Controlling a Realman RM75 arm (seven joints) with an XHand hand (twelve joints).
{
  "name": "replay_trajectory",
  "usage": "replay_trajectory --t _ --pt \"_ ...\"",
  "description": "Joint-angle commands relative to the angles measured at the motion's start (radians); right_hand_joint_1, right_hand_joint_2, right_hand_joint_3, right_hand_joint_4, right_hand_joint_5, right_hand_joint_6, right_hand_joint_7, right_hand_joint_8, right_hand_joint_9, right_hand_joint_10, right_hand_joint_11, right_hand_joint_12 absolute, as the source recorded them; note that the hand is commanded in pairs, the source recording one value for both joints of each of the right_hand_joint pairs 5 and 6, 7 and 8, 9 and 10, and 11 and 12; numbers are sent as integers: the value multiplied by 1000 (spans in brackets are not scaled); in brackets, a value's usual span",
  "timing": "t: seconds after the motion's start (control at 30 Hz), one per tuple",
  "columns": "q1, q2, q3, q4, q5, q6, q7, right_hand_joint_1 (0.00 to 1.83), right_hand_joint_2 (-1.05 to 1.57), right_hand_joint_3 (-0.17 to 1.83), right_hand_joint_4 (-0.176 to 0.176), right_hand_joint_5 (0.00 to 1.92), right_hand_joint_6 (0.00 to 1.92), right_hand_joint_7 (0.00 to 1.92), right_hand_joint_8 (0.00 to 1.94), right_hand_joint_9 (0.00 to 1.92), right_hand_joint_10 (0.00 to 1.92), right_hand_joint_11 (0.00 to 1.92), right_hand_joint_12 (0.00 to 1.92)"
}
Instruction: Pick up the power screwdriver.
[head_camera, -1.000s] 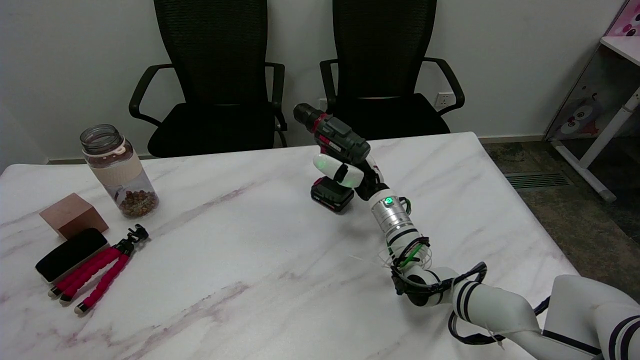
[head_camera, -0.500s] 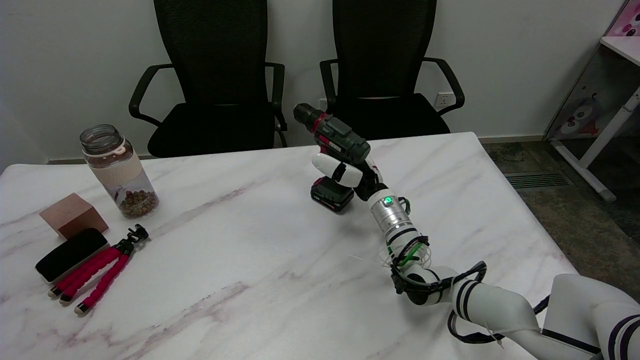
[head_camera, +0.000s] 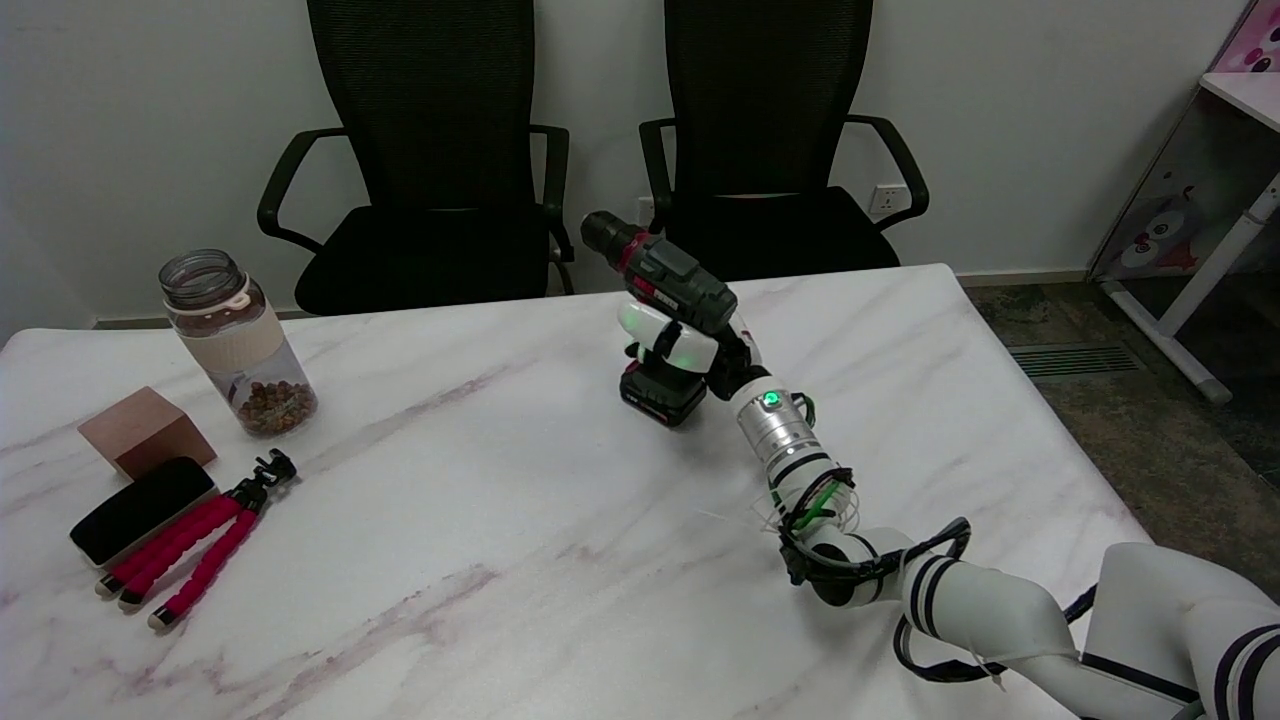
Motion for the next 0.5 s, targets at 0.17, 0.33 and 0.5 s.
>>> replay_trajectory --t 0.17,0.33,0.5 --pt "3 -1 -13 0 -6 22 33 839 404 811 7 487 487 487 487 1480 1480 1523 1523" --pt "3 4 -13 -5 -8 22 33 840 454 806 13 685 685 685 685 1501 1501 1543 1543" --pt "3 7 -14 -12 -8 22 33 846 476 822 40 822 822 822 822 1578 1578 1600 1600"
